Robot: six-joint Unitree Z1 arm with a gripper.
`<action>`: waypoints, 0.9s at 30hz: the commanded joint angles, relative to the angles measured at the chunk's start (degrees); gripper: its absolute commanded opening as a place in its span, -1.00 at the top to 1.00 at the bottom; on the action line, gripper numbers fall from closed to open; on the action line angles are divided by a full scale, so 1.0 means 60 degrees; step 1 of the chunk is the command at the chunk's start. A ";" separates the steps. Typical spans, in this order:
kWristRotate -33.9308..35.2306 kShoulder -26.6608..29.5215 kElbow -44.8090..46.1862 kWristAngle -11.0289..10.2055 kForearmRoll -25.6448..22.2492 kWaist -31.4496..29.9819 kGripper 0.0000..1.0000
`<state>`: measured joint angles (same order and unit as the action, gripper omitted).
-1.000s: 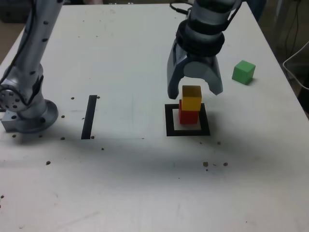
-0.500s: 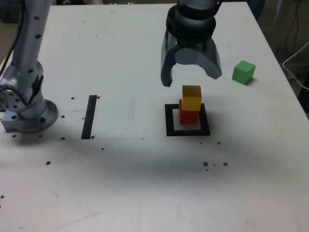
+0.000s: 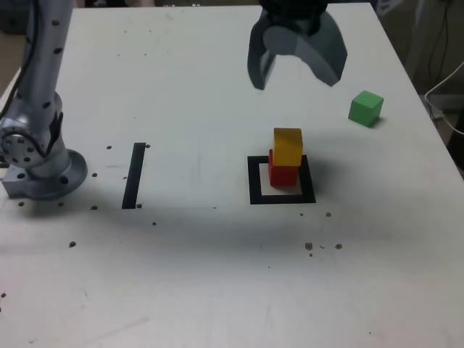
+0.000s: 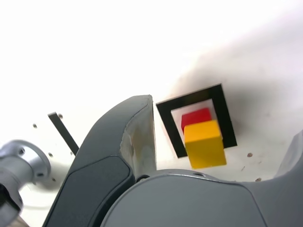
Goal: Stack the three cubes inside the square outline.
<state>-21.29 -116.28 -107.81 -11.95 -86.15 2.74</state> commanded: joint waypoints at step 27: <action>-0.2174 -0.2983 -0.3891 -0.1150 -0.0117 0.0479 -0.98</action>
<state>-34.13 -133.46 -130.59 -18.73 -87.12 5.45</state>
